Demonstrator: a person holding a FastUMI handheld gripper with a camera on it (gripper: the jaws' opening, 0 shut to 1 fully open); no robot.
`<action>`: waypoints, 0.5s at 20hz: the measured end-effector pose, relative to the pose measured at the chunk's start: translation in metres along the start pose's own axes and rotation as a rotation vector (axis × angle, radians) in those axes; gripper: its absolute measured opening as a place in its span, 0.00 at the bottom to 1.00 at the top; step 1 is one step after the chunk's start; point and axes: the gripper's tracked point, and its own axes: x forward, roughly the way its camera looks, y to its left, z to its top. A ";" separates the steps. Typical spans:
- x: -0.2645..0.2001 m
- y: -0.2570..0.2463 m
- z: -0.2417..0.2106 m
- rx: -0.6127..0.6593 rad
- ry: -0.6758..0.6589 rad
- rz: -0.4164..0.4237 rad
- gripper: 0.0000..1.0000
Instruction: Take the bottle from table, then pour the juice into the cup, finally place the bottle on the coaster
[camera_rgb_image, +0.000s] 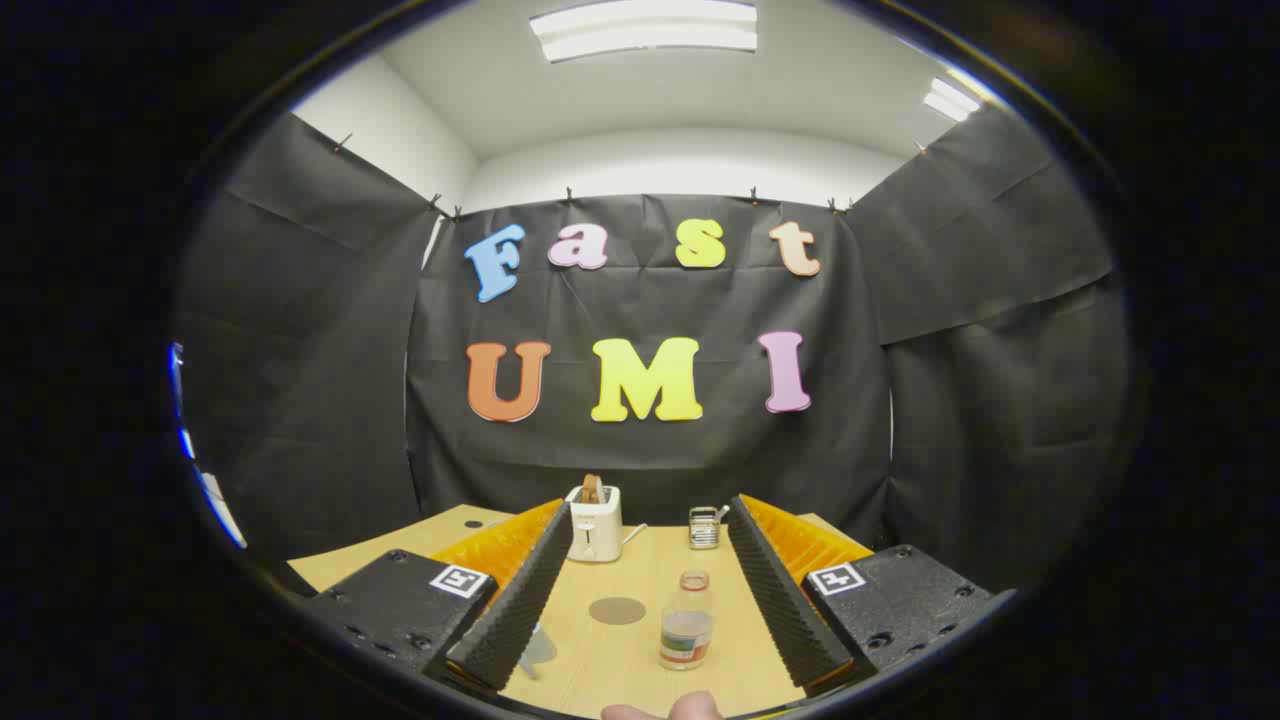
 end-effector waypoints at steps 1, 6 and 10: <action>0.000 0.001 0.001 -0.002 -0.003 0.002 1.00; 0.002 0.006 0.004 -0.008 -0.010 0.018 1.00; 0.002 0.004 0.004 -0.011 -0.009 0.015 1.00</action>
